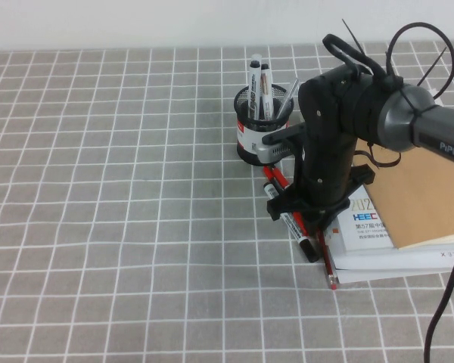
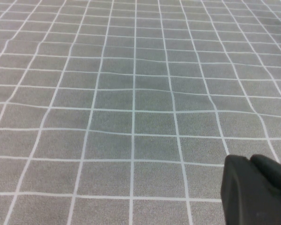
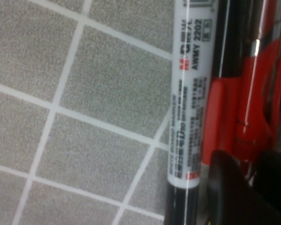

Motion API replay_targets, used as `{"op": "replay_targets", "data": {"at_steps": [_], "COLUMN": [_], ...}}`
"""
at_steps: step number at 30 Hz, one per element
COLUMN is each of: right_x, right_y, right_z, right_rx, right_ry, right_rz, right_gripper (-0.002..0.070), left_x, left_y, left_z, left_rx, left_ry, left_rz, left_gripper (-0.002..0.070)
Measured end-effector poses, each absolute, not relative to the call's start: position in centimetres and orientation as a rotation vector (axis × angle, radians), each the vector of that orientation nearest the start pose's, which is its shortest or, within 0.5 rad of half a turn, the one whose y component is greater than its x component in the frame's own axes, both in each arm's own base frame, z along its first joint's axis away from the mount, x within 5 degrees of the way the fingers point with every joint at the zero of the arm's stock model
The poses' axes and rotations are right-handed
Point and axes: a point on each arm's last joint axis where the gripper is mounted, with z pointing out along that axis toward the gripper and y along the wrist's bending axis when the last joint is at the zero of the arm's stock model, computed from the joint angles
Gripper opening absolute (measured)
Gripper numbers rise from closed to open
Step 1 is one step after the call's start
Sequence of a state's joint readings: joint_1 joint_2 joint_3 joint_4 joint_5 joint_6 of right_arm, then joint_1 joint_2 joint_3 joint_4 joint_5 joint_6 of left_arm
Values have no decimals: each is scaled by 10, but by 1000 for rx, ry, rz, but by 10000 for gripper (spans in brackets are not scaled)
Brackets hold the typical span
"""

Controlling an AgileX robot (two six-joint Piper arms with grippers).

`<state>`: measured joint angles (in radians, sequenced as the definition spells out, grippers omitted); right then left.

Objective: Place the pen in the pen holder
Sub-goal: Pick up the pen on the table

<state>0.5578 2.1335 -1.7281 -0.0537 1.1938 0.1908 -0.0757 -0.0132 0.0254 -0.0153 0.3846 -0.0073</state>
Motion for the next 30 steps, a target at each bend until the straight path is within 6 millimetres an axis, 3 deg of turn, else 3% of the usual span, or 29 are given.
{"op": "replay_targets", "data": {"at_steps": [13,21,25,30], "right_x": [369,374,376,379], "right_y": [223,226,228,231], "right_z": [216,218,218,204], "right_rx": [-583,-572,-546,-541], "right_ry": [2961,2902,2883,2900], "right_rz": [-38,5,25,33], "right_gripper": [127,291,278,265], "left_x": [52,52,52,52], "left_y": [-4,-4,-4,-4], "left_z": [171,171,171,171], "left_rx": [55,47,47,47], "left_ry": [1880,1880,1880,1880], "left_rz": [-72,-66,-66,-66], "left_gripper": [-5,-5,-5,-5]}}
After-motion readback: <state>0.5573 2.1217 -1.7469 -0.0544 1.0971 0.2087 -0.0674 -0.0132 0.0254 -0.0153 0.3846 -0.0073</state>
